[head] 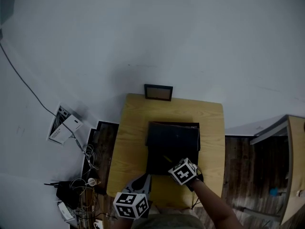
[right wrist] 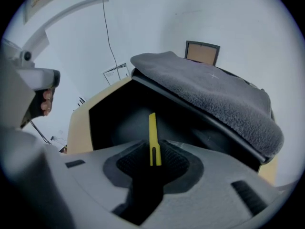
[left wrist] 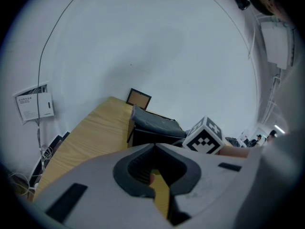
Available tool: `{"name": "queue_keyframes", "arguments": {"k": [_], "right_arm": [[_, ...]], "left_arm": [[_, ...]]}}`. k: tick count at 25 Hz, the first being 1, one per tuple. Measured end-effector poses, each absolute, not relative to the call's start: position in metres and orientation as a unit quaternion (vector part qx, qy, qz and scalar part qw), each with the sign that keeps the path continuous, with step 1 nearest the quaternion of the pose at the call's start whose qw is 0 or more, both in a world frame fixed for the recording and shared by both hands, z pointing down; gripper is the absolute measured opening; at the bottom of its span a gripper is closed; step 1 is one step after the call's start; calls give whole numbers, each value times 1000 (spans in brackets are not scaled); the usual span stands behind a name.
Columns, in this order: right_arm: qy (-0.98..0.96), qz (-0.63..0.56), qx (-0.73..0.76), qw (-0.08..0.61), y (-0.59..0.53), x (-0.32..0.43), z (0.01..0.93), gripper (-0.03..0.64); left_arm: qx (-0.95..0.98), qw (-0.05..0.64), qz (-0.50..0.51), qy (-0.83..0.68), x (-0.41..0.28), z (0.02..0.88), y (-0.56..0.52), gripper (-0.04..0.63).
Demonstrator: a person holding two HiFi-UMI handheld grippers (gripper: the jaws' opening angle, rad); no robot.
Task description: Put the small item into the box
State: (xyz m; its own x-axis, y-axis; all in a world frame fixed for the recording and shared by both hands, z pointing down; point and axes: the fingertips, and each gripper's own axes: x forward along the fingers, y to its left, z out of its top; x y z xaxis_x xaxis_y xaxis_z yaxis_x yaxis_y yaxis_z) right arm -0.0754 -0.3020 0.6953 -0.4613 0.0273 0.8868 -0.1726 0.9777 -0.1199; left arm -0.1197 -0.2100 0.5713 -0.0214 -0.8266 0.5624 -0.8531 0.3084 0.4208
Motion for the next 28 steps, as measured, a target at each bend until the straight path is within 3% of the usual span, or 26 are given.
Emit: {"name": "queue_keyframes", "arguments": {"k": [2, 14, 28], "right_arm": [[-856, 105, 49, 504, -299, -76, 690, 152], [-910, 142, 204, 333, -286, -57, 603, 156], [-902, 173, 337, 206, -189, -17, 532, 29]], "left_arm": [[592, 379, 20, -711, -118, 571, -208, 3], [651, 364, 35, -665, -103, 559, -189, 3], [711, 342, 45, -613, -98, 543, -114, 3]]}}
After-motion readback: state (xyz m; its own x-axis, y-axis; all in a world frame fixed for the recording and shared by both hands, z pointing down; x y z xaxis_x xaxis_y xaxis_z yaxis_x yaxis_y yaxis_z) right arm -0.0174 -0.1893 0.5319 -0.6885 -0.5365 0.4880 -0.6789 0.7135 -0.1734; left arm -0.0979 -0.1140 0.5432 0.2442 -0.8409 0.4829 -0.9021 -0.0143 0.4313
